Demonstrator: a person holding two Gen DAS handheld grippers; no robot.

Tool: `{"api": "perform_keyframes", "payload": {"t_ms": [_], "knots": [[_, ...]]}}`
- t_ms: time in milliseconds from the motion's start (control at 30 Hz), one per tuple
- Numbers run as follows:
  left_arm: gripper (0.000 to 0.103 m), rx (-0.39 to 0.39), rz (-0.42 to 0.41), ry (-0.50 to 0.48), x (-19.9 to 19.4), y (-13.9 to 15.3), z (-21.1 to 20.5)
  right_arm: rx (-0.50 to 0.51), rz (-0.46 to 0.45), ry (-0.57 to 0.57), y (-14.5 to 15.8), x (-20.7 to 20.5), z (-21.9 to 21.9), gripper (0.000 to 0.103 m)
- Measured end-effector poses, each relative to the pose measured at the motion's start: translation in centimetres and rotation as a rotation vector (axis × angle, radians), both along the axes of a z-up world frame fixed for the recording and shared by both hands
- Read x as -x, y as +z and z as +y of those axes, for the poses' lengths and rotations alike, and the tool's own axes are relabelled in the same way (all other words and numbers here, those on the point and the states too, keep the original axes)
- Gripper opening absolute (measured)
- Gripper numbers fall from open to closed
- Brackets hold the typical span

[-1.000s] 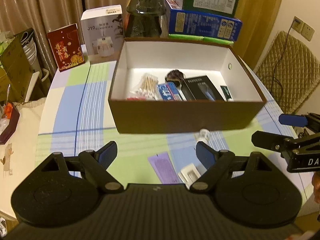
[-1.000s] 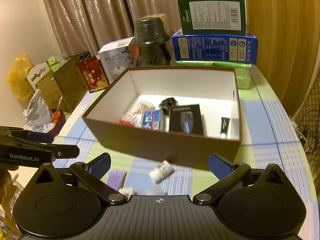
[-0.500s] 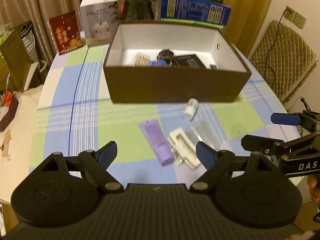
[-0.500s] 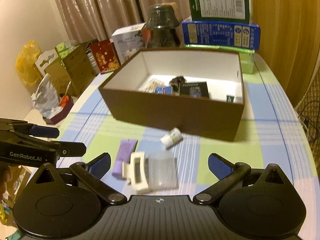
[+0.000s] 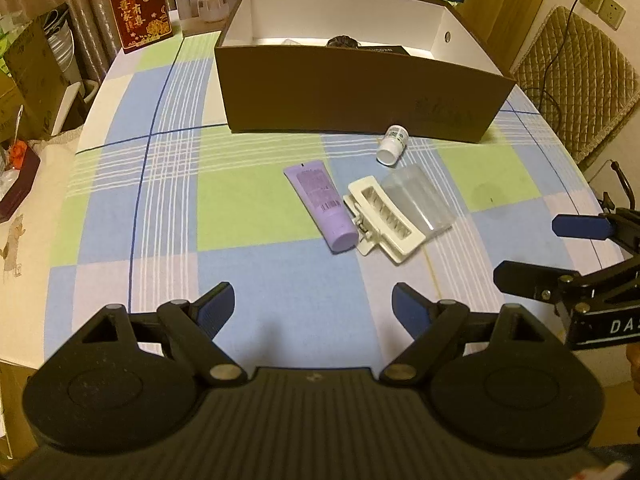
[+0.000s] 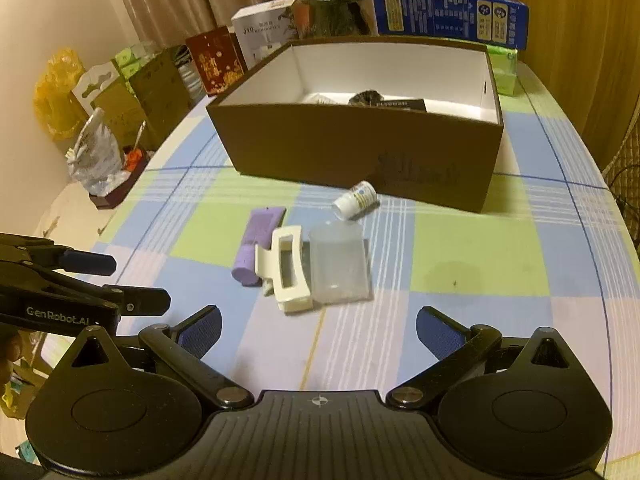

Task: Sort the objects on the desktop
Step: 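Move the left tool toward the purple tube while the right tool approaches the clear plastic cup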

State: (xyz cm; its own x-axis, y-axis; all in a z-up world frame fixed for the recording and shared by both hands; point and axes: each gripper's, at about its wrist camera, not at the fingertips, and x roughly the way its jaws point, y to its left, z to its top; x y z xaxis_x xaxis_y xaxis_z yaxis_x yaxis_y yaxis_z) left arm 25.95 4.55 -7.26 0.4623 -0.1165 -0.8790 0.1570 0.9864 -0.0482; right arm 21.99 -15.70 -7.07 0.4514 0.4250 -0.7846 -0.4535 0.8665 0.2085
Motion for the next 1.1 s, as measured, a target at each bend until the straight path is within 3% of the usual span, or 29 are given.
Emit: {"api": "perform_keyframes", "payload": {"t_ms": [1100], "knots": [[0.083,0.007,0.036,-0.005,-3.7,-2.1,1.4,0.012,0.045,-0.04,-2.4,-2.5,0.1,0.101]]}}
